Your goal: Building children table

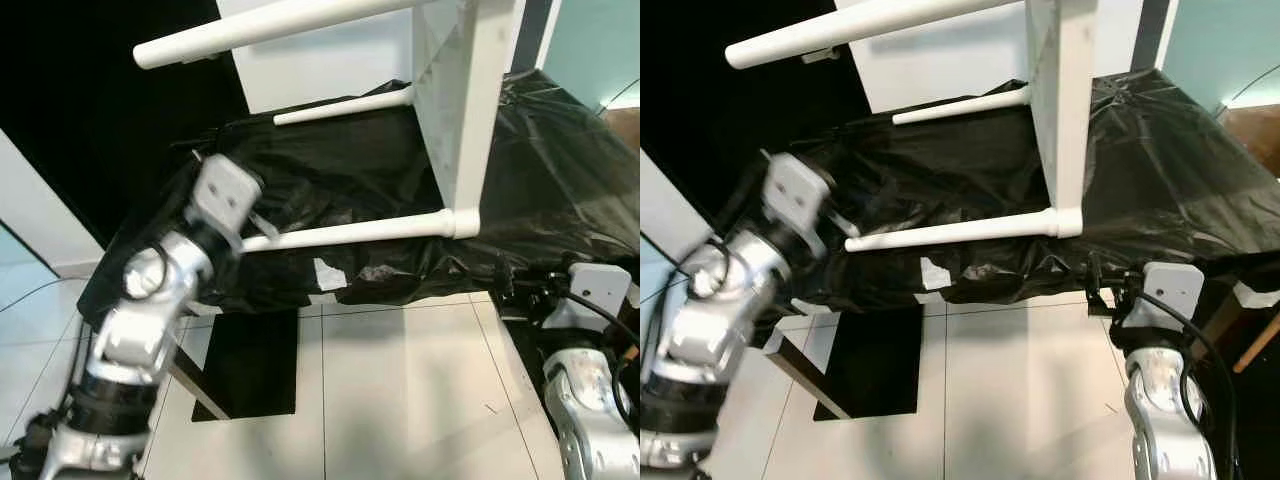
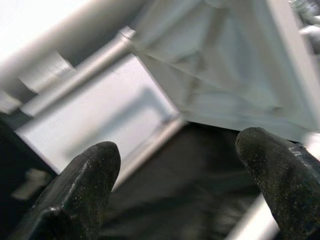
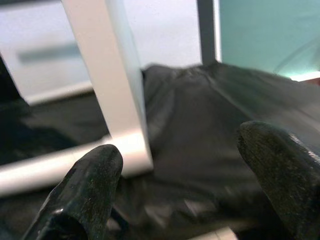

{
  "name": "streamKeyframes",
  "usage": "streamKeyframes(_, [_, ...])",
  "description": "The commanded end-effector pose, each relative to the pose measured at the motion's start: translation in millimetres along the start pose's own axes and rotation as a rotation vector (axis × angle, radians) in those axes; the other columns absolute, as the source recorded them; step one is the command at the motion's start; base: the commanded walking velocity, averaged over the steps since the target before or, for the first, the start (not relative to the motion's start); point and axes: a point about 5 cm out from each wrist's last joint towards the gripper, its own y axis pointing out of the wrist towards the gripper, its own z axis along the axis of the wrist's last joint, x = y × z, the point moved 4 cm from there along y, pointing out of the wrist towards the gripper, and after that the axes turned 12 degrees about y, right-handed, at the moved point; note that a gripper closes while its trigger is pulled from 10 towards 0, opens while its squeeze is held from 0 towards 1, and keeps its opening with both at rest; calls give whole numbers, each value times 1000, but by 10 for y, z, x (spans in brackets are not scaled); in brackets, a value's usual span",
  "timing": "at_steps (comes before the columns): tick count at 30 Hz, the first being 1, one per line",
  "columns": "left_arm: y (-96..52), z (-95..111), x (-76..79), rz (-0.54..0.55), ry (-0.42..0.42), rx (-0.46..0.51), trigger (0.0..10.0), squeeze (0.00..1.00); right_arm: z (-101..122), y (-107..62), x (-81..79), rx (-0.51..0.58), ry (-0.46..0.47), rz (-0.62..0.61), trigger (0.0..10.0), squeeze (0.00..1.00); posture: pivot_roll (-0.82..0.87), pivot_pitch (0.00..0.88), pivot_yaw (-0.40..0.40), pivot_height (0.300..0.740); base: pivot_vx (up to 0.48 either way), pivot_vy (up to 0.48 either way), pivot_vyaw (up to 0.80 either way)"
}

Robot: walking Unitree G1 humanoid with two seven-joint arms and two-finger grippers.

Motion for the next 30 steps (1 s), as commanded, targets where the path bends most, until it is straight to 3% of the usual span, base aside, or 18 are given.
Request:
streamKeyframes(1, [-61,-258,171,-19,-156,-82,10000,0,-31,42,-117,-5,28,51,10000,0,-107,0,123,740,0,0,0])
streamKeyframes(3, [-87,-361,321,-18,-303,-114,10000,0,-45,72,-152,-5,31,56,10000,0,-95,0,101,740,0,0,0])
streamKeyframes(6, [-113,-407,427,-22,-357,-128,10000,0,-80,76,-177,-13,32,58,10000,0,-93,0,88,740,0,0,0])
streamKeyframes(7, [-177,-520,579,-5,-427,-168,10000,0,-143,68,-231,-25,34,64,10000,0,-89,3,76,740,0,0,0])
streamKeyframes(13, [-281,-756,640,87,-513,-241,10000,0,-235,20,-248,-27,8,42,10000,0,-76,0,63,740,0,0,0])
streamKeyframes(21, [-356,-809,684,150,-491,-280,10000,0,-413,-85,-340,-87,46,73,10000,0,5,0,15,740,0,0,0])
streamKeyframes(23, [-399,-792,702,159,-475,-280,10000,0,-472,-78,-462,-102,54,126,10000,0,27,0,-5,740,0,0,0])
streamKeyframes(26, [-458,-780,734,152,-469,-280,10000,0,-468,-53,-518,-92,38,152,10000,0,24,0,-8,740,0,0,0])
streamKeyframes(30, [-600,-798,759,155,-441,-293,10000,0,-440,-81,-433,-70,12,126,10000,0,16,0,-5,740,0,0,0])
